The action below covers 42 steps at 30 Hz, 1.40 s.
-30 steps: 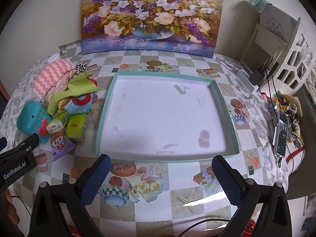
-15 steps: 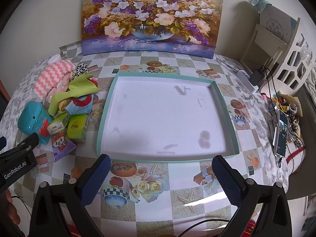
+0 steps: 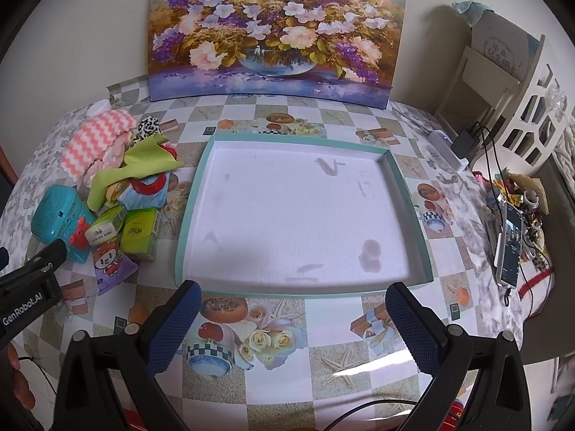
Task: Organize soft objects
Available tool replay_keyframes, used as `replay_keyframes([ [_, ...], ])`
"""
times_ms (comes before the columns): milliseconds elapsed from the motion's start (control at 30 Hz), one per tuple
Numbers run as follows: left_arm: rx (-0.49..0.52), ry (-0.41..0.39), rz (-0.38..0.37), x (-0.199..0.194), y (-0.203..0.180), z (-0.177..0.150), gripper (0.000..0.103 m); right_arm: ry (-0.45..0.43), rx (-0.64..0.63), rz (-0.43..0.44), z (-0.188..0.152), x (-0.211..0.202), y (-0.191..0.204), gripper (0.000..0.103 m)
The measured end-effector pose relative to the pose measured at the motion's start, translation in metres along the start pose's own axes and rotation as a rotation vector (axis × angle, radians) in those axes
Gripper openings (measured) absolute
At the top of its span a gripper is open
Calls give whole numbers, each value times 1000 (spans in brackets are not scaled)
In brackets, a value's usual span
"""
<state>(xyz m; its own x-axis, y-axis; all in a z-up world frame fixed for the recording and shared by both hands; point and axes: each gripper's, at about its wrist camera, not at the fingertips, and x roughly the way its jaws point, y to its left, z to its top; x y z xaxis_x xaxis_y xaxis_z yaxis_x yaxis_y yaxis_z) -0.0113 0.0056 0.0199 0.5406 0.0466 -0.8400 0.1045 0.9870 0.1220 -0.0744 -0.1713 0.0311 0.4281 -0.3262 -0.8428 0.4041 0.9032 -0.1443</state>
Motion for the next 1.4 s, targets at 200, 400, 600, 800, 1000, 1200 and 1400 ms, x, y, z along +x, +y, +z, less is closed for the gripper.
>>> replay_keyframes([
  [200,-11,-4,-6,-1,2,0,103,-2,-3,-2,0,0,1,103],
  [400,-33,3,-25,1,6,0,103,-4,-12,-2,0,-1,1,103],
  [600,-69,7,-53,2,13,-1,103,-11,-30,-2,1,-1,6,103],
  [800,-83,6,-98,3,16,-1,103,-30,-39,-4,0,-1,13,103],
  [1000,-100,17,-181,4,23,0,103,-81,-46,53,6,-7,21,103],
  [1200,-143,37,-210,14,40,2,103,-115,-92,187,16,-6,45,103],
  [1400,-202,50,-220,31,65,-3,103,-97,-171,231,19,8,80,103],
])
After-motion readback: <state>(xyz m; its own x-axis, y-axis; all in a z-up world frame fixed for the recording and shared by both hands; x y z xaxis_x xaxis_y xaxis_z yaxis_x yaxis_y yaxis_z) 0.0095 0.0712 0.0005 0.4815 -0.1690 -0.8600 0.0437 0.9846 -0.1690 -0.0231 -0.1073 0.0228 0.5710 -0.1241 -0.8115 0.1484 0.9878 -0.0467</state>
